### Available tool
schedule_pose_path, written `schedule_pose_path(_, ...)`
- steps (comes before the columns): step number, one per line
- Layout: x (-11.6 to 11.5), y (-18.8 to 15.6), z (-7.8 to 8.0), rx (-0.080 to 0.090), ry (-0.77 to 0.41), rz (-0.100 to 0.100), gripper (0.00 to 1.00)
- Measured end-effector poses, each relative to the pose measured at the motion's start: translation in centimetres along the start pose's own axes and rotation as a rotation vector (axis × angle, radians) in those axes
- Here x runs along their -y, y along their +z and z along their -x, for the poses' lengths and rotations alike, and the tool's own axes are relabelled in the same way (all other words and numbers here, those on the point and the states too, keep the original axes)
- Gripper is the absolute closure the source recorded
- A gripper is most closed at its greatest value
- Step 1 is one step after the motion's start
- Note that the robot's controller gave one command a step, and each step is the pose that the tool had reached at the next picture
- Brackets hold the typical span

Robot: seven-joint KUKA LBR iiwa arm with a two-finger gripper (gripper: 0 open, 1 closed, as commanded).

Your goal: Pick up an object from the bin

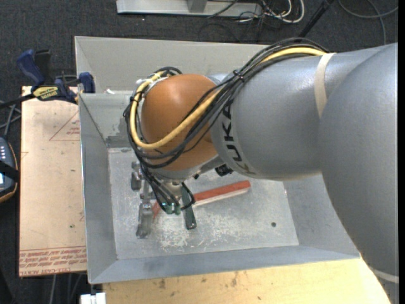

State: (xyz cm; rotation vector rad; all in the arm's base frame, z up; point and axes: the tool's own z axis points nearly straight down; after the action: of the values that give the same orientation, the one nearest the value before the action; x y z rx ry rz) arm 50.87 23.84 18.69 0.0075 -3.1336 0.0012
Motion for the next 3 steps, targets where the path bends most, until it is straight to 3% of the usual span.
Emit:
schedule_pose_path(1,0.1,-0.4,0.2,0.008,0.004,0.002,0.0)
schedule_pose_path(2,0.7,1.1,1.1,0.013,-0.066,0.004,0.0)
schedule_pose_path(3,4.4,8.4,1.8,0.012,-0.358,0.001,0.0)
